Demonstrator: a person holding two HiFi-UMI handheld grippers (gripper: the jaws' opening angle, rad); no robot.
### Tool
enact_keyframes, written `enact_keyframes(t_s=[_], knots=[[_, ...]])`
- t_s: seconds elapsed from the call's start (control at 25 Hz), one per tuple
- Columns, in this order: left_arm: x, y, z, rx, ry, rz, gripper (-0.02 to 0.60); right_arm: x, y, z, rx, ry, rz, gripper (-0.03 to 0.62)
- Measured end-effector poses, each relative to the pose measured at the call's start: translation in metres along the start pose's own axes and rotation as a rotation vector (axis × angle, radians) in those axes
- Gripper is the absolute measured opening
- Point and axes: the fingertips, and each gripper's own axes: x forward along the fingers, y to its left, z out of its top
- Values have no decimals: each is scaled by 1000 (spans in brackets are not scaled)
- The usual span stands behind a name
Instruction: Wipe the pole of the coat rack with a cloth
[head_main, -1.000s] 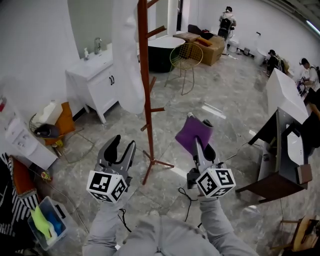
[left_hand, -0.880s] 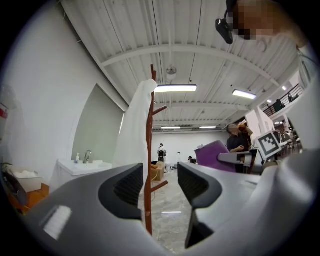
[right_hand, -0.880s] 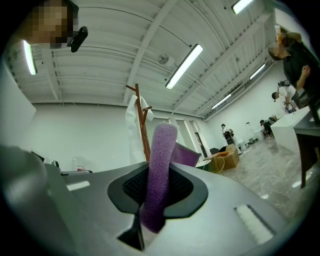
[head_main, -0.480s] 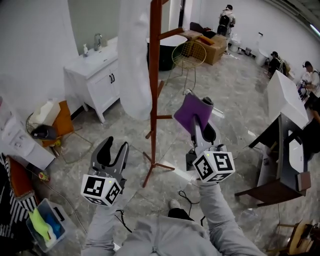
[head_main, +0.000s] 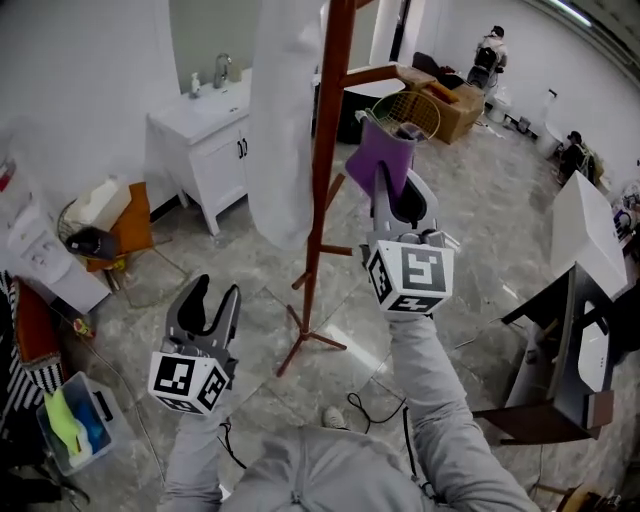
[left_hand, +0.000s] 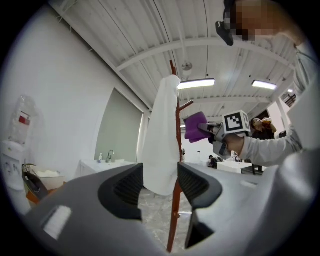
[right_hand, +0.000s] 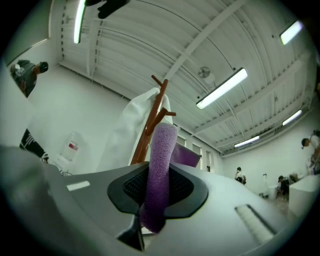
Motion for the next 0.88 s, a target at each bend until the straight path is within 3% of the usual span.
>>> enact_keyframes(t_s=[0.2, 0.4, 0.88], knots=[[4, 8, -2, 1, -1, 56, 230, 36, 41, 5, -274, -26, 132, 54], [3, 13, -5, 16, 2, 102, 230, 47, 72, -18, -489, 13, 267, 54], [6, 10, -14, -5, 9, 110, 230, 21, 97, -89, -550, 166, 418, 54]])
